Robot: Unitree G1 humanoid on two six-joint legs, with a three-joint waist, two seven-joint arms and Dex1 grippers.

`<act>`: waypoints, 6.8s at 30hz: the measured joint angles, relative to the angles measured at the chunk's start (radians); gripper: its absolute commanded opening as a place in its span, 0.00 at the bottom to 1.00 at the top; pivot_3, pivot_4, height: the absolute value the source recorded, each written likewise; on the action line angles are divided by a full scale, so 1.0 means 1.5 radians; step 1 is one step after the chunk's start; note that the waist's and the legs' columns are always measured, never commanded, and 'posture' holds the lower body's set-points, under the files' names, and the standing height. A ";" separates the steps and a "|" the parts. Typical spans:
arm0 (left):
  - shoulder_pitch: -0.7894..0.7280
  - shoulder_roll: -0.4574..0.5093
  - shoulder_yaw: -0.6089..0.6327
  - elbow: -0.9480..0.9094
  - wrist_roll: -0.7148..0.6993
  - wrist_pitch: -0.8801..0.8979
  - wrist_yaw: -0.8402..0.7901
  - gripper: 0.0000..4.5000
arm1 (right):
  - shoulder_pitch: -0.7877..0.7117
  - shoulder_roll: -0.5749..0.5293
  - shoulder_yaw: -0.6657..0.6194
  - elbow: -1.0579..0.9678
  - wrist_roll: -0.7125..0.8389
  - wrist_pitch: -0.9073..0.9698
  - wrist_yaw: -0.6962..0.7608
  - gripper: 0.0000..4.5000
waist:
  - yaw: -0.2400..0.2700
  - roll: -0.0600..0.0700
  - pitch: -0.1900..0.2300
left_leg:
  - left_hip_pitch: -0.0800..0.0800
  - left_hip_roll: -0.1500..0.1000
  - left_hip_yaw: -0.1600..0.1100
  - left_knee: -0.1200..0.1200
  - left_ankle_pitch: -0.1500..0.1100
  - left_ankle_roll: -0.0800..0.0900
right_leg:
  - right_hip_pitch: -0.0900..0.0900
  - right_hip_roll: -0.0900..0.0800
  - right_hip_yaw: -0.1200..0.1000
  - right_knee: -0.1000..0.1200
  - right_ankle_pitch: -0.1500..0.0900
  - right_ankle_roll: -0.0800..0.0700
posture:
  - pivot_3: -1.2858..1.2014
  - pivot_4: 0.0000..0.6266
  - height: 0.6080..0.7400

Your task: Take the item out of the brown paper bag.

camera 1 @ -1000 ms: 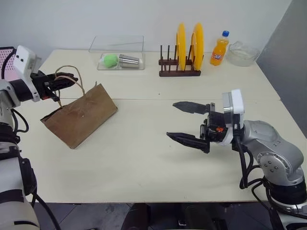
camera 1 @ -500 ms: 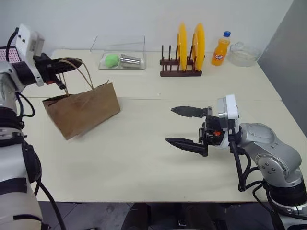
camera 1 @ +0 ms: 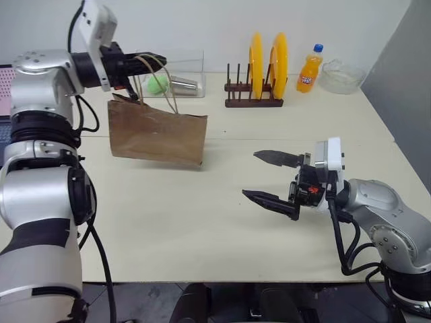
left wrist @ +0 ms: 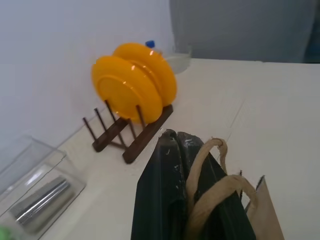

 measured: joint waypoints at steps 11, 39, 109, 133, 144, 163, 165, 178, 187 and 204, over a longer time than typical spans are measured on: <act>-0.067 -0.147 -0.009 0.123 0.042 -0.080 0.063 0.00 | 0.096 -0.028 -0.059 -0.069 0.000 0.024 -0.070 1.00 | -0.002 -0.001 0.001 | 0.000 0.000 0.000 0.000 0.000 0.000 | 0.000 0.000 0.000 0.001 0.000 0.000 | 0.52 0.24 1.00; -0.073 -0.193 -0.007 0.177 0.122 -0.082 0.133 0.00 | 0.134 -0.039 -0.071 -0.070 -0.041 0.023 -0.137 1.00 | -0.002 -0.001 0.001 | 0.000 0.000 0.000 0.001 0.000 0.000 | 0.000 0.000 0.000 0.001 0.000 0.001 | 0.52 0.24 1.00; 0.732 0.154 0.254 -1.010 -0.304 0.456 0.203 0.92 | -0.723 0.220 0.297 1.188 -0.599 -0.493 0.026 0.01 | -0.018 -0.001 0.001 | 0.005 0.000 0.002 -0.001 0.001 -0.002 | 0.001 0.000 0.005 0.001 0.002 -0.004 | 0.52 0.24 1.00; 0.883 0.288 0.315 -0.997 -0.315 0.404 0.139 0.92 | -0.413 0.179 0.278 0.610 -0.523 -0.317 0.333 0.01 | -0.016 0.001 0.002 | 0.006 0.000 0.001 -0.002 0.000 -0.001 | 0.001 0.000 0.004 0.001 0.002 -0.004 | 0.52 0.24 1.00; 0.893 0.277 0.147 -0.981 -0.171 0.169 0.113 1.00 | -0.245 0.068 0.164 0.317 -0.360 -0.103 0.316 0.14 | -0.006 0.001 0.002 | 0.005 0.000 0.001 -0.002 0.000 0.000 | 0.001 0.000 0.004 0.000 0.002 -0.004 | 0.52 0.24 1.00; 0.773 0.183 -0.103 -0.679 0.077 -0.393 0.026 1.00 | -0.008 -0.027 0.158 0.039 -0.284 0.048 0.182 0.57 | 0.001 0.001 0.002 | 0.005 0.001 0.002 -0.002 0.000 0.000 | 0.001 0.000 0.003 0.000 0.000 -0.001 | 0.52 0.24 1.00; 0.762 0.182 -0.112 -0.662 0.081 -0.414 0.024 1.00 | -0.007 -0.028 0.158 0.033 -0.277 0.053 0.176 0.57 | 0.000 0.001 0.002 | 0.005 0.001 0.002 -0.002 0.000 0.000 | 0.001 0.000 0.003 0.000 0.000 -0.001 | 0.52 0.24 1.00; 0.712 0.133 -0.179 -0.607 0.125 -0.498 0.032 0.88 | -0.010 -0.046 0.158 0.019 -0.240 0.078 0.148 0.59 | 0.001 0.001 0.001 | 0.006 0.000 0.002 -0.002 0.000 0.000 | 0.002 0.000 0.003 0.000 0.000 -0.001 | 0.52 0.24 1.00; 0.704 0.115 -0.225 -0.601 0.130 -0.509 0.023 0.23 | -0.012 -0.053 0.157 0.013 -0.213 0.094 0.133 0.59 | 0.001 0.001 0.001 | 0.006 0.000 0.001 -0.001 0.000 0.000 | 0.002 0.000 0.003 0.000 0.000 -0.001 | 0.52 0.24 1.00; 0.585 0.044 -0.139 -0.773 -0.143 0.043 0.082 0.01 | -0.022 -0.074 0.168 -0.023 -0.227 -0.033 0.144 0.59 | 0.000 0.001 0.001 | 0.006 0.000 0.000 -0.001 0.000 0.000 | 0.003 0.001 0.002 0.000 0.000 0.000 | 0.52 0.24 1.00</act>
